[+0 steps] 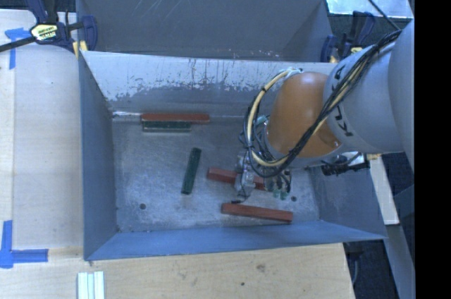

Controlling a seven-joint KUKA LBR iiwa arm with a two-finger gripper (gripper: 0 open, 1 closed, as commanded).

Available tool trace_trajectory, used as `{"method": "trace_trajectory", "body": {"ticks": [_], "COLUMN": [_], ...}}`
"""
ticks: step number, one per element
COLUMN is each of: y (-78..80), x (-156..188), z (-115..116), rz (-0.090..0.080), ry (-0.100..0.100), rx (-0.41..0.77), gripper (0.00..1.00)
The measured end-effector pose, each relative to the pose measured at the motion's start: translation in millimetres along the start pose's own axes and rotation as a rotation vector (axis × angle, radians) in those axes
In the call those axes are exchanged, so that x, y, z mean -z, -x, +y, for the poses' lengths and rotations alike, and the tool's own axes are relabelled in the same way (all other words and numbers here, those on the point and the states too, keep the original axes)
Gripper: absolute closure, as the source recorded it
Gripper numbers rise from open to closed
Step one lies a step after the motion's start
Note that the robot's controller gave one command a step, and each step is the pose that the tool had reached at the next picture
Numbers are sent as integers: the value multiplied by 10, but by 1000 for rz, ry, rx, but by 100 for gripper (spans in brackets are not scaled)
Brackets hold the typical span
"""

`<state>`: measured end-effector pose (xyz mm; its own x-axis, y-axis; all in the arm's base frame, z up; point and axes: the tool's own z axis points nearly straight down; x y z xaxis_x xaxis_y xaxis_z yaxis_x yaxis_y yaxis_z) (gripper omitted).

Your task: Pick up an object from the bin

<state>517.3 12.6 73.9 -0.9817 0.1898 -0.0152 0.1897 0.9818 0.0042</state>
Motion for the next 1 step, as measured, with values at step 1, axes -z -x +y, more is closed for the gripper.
{"method": "trace_trajectory", "body": {"ticks": [1], "y": [0], "x": [0], "z": [0], "rz": [0], "ry": [0], "rx": [0], "gripper": [100]}}
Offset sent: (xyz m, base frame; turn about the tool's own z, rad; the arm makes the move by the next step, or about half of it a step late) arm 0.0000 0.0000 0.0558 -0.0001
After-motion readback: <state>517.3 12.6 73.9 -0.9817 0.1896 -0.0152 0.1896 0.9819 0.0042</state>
